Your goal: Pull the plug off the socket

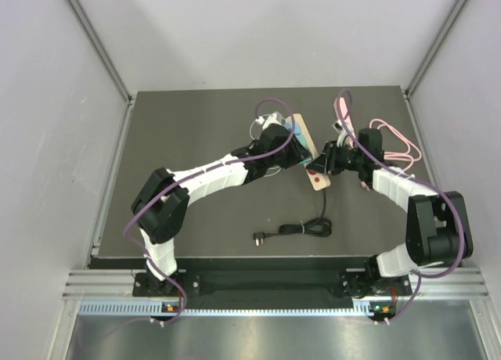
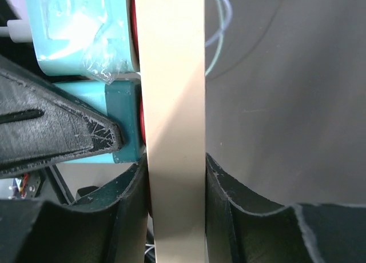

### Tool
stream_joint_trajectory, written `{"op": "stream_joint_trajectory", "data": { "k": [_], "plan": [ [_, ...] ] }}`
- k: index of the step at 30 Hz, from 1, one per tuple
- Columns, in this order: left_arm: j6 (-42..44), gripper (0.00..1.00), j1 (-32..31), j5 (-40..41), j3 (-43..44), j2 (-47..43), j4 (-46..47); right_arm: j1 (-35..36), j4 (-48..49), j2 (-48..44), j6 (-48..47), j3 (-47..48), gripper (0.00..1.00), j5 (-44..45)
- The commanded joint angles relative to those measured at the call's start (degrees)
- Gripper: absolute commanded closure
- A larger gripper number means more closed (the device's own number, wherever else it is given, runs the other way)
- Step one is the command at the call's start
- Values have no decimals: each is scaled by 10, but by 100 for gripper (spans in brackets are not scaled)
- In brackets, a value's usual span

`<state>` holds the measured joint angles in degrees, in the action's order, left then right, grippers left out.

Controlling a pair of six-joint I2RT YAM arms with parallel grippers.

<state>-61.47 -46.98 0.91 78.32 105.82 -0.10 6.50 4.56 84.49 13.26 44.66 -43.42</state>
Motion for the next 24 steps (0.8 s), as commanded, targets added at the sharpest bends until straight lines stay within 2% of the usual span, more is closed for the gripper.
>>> {"op": "stream_joint_trajectory", "data": {
  "k": [1,5,9,13,16,18,20,24],
  "plan": [
    [27,100,-51,130,47,-55,-29,-16,36,-22,5,-11,100,124],
    [32,100,-84,200,69,-17,-49,-14,49,-38,11,-19,100,134],
    [42,100,-88,219,86,11,-62,-3,47,-52,-4,-20,100,145],
    [59,100,-83,227,92,-4,-75,4,42,-64,-19,-20,100,169],
    [54,100,-56,151,56,-35,-49,2,45,-57,-19,-19,100,130],
    [57,100,-38,74,20,-70,17,-10,62,-52,-24,-23,100,84],
    [67,100,-15,44,-21,-92,37,-19,70,-47,-19,-30,100,48],
    [87,100,12,-5,-51,-137,33,-33,75,-42,-5,-31,100,47]
  ]
}}
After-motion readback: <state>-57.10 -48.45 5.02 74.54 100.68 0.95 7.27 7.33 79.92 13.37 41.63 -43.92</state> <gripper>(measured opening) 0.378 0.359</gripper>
